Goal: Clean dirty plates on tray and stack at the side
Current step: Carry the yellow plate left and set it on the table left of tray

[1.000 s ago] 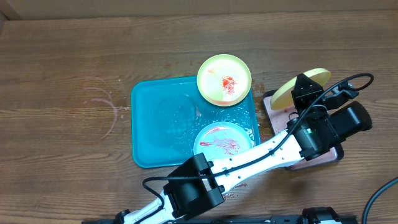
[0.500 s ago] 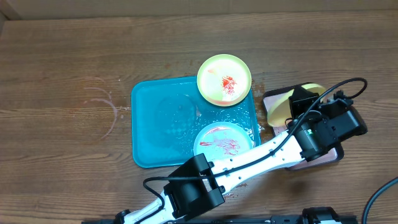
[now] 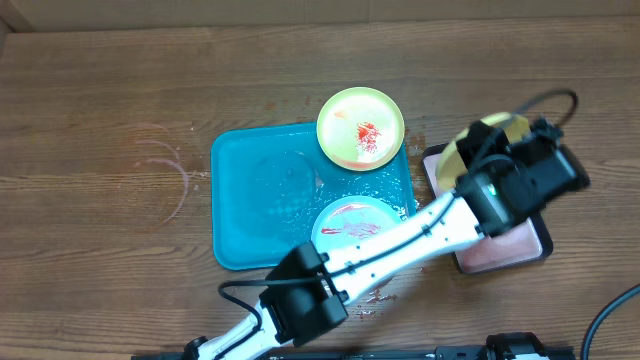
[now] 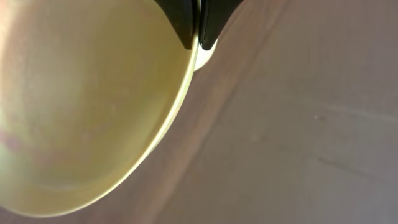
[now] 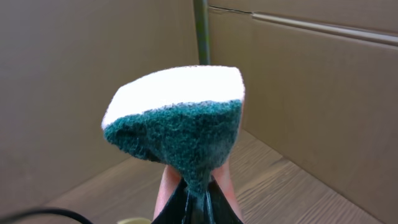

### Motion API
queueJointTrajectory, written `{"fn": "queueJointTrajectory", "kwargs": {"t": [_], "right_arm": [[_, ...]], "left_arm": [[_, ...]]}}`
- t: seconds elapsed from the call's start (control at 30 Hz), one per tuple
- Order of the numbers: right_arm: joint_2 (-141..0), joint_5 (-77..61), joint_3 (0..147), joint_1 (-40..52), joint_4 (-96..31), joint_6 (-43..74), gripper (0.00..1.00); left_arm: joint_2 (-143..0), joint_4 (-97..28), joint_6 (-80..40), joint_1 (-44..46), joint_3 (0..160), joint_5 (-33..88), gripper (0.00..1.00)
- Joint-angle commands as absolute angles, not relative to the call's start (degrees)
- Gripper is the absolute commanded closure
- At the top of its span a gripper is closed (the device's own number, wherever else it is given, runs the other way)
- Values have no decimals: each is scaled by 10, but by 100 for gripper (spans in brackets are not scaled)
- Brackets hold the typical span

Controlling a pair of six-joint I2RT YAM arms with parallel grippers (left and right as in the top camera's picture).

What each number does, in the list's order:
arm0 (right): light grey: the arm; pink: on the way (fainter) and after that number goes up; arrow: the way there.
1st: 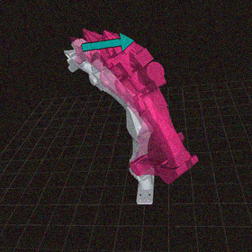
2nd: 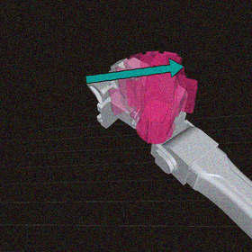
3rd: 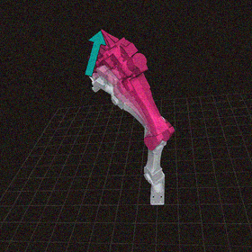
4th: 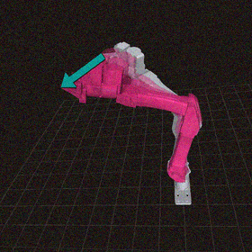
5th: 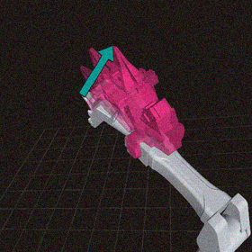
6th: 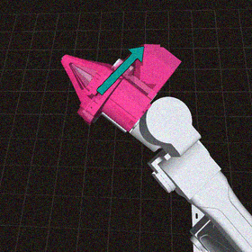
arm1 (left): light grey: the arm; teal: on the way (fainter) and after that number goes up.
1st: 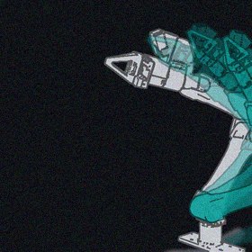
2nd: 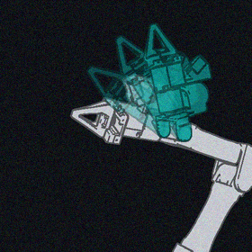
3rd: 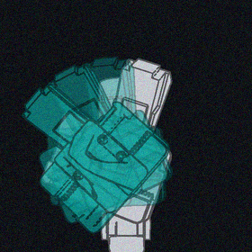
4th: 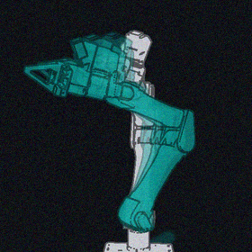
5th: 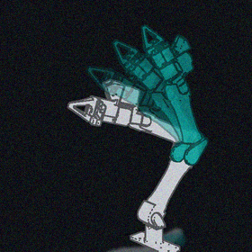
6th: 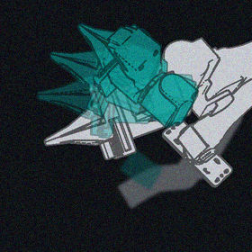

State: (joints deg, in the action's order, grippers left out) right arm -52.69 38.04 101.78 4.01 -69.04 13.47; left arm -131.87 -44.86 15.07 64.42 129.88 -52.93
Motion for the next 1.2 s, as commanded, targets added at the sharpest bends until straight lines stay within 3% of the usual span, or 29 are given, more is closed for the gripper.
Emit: {"fn": "queueJointTrajectory", "kwargs": {"t": [0.0,0.27,0.47,0.83,1.17], "right_arm": [[-535,362,1022,41,-688,137,96],[-560,337,1022,41,-696,137,96],[-591,273,1022,41,-705,141,96],[-708,109,1022,41,-750,153,96],[-772,43,1022,41,-751,152,96]], "left_arm": [[-1266,-526,37,587,1379,-418,96],[-1199,-678,-155,403,1417,-152,96],[-1188,-729,-209,219,1415,54,96],[-1189,-782,-227,-59,1392,118,95],[-1189,-753,-212,-232,1203,121,95]]}}
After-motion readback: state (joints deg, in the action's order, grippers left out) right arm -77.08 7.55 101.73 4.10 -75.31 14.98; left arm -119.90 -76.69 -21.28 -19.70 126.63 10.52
